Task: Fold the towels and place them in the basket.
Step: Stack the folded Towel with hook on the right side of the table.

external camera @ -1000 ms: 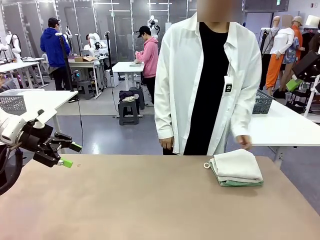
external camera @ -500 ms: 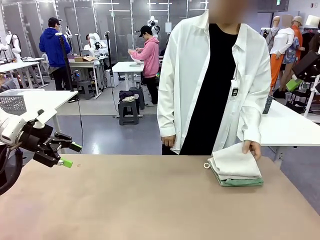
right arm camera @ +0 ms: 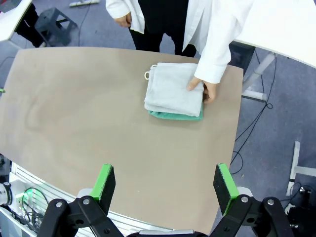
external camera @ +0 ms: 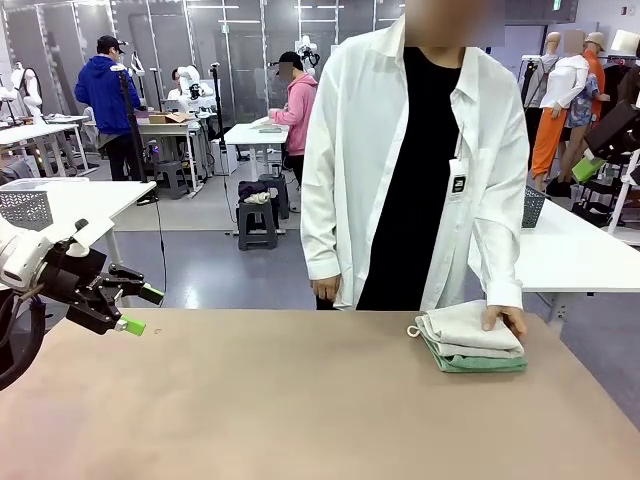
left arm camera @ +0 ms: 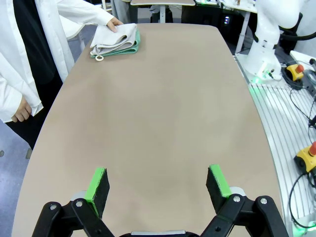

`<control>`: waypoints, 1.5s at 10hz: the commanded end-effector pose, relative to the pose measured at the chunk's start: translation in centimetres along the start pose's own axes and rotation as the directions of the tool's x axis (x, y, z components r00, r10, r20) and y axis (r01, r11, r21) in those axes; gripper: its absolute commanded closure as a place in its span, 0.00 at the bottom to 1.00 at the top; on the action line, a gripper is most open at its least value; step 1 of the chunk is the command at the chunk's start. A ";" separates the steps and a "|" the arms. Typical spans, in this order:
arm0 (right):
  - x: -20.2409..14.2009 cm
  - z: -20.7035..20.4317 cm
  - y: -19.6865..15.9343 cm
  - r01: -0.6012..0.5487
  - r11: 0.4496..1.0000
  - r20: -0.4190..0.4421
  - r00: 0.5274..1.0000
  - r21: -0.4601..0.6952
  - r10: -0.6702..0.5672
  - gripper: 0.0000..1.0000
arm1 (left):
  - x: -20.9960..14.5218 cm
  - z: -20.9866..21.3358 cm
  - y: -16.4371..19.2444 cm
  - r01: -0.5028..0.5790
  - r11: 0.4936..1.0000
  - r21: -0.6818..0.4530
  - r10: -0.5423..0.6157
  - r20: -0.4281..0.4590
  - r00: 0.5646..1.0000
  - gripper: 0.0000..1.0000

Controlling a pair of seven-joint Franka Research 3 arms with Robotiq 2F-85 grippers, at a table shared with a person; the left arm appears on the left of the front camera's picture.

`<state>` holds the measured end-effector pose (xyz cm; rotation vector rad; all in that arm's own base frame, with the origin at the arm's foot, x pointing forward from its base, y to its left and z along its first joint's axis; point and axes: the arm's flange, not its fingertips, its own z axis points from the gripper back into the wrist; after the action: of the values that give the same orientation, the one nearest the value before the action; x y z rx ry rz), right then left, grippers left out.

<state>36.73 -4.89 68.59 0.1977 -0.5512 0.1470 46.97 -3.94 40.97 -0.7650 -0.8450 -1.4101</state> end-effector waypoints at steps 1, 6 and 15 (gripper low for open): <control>0.4 0.2 0.1 0.017 1.000 -0.001 1.000 -0.012 -0.017 0.00 | 0.1 0.2 -0.1 0.007 1.000 -0.001 -0.007 -0.003 1.000 0.00; 0.4 0.2 0.1 0.017 1.000 -0.001 1.000 -0.012 -0.017 0.00 | 0.1 0.2 -0.1 0.007 1.000 -0.001 -0.007 -0.003 1.000 0.00; 0.4 0.2 0.1 0.017 1.000 -0.001 1.000 -0.012 -0.017 0.00 | 0.1 0.2 -0.1 0.007 1.000 -0.001 -0.007 -0.003 1.000 0.00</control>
<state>36.73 -4.90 68.60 0.1977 -0.5512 0.1470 46.97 -3.94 40.97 -0.7650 -0.8450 -1.4101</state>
